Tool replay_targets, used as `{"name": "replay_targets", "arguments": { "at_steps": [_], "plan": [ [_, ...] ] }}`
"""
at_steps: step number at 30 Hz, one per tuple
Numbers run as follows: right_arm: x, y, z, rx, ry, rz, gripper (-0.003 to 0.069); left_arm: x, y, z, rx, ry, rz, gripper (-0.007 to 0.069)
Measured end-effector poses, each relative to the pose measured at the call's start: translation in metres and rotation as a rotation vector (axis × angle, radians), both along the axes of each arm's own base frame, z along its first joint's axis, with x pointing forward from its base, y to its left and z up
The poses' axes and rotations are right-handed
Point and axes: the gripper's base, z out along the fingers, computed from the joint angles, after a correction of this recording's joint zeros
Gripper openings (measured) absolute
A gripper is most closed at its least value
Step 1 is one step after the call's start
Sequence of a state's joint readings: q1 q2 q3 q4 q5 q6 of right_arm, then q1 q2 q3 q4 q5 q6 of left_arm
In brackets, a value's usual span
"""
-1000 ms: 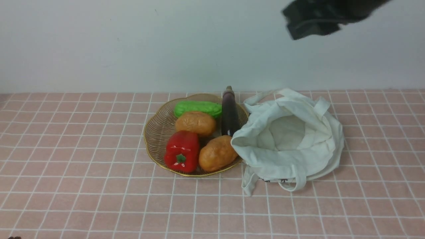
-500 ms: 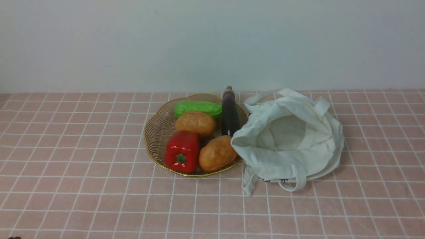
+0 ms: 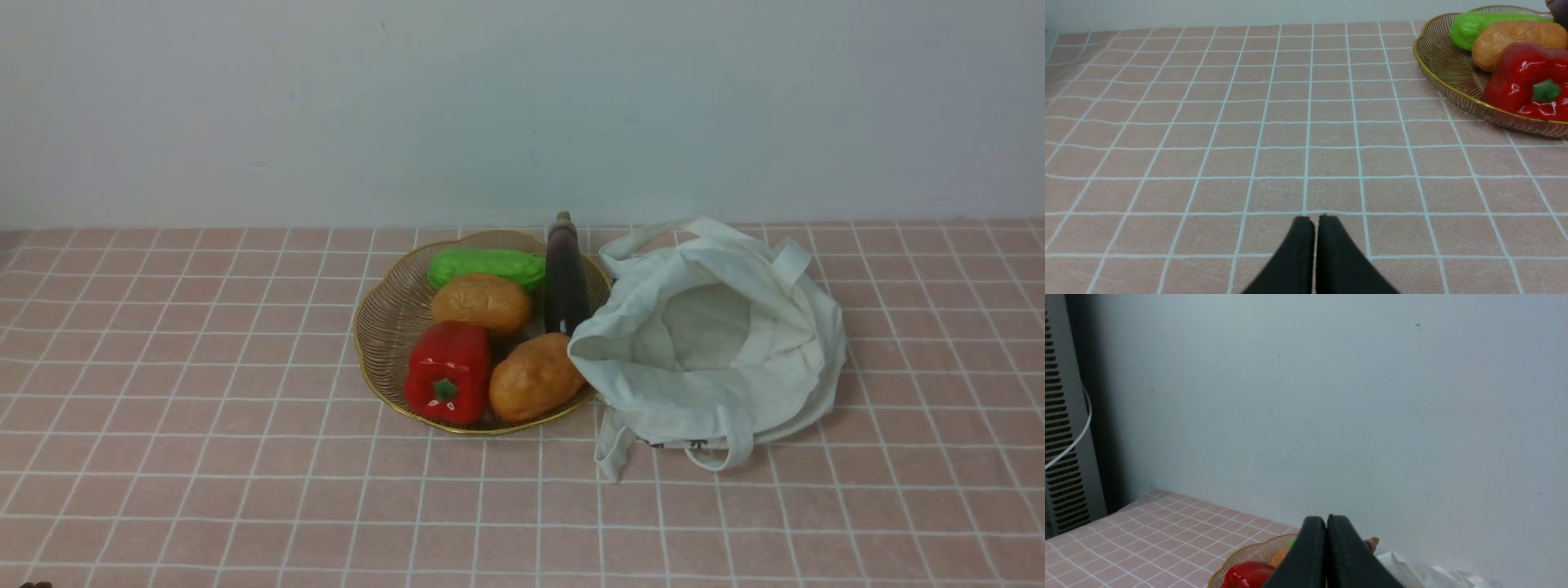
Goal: Take vegetables from bag on pink coffee tablecloth place on plate.
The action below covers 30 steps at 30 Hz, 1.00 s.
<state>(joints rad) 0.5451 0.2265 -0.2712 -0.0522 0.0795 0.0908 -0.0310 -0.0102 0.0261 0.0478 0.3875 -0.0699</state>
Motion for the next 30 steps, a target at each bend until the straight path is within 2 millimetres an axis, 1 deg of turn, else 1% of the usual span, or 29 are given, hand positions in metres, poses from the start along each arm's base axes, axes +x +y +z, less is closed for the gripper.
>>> {"name": "replay_targets", "arguments": {
  "at_steps": [9, 13, 18, 21, 23, 25, 26, 27, 30],
  "plan": [
    [0.0, 0.0, 0.0, -0.003, 0.004, 0.0, -0.0015, 0.0, 0.0, 0.0, 0.0, 0.0, 0.0, -0.0005],
    [0.0, 0.0, -0.001, -0.03, -0.004, -0.005, -0.0015, 0.0, 0.0, 0.0, 0.0, 0.0, 0.0, -0.0005],
    [-0.001, -0.001, -0.006, -0.058, 0.02, -0.009, -0.0015, 0.0, 0.0, 0.0, 0.0, 0.0, 0.0, -0.0005],
    [-0.002, -0.005, -0.023, -0.12, 0.045, -0.057, -0.0015, 0.0, 0.0, 0.0, 0.0, 0.0, 0.0, -0.0005],
    [0.0, -0.008, -0.036, -0.13, 0.082, -0.104, -0.0015, 0.0, 0.0, 0.0, 0.0, 0.0, 0.0, -0.0005],
    [0.0, -0.013, -0.052, -0.14, 0.131, -0.179, -0.0015, 0.0, 0.0, 0.0, 0.0, 0.0, 0.0, -0.0005],
    [0.0, -0.014, -0.054, -0.144, 0.141, -0.195, -0.0015, 0.0, 0.0, 0.0, 0.0, 0.0, 0.0, -0.0005],
    [-0.002, -0.018, -0.065, -0.148, 0.169, -0.242, -0.0015, 0.0, 0.0, 0.0, 0.0, 0.0, 0.0, -0.0005],
    [-0.005, -0.026, -0.088, -0.162, 0.239, -0.358, -0.0015, 0.0, 0.0, 0.0, 0.0, 0.0, 0.0, -0.0005]
  ]
}}
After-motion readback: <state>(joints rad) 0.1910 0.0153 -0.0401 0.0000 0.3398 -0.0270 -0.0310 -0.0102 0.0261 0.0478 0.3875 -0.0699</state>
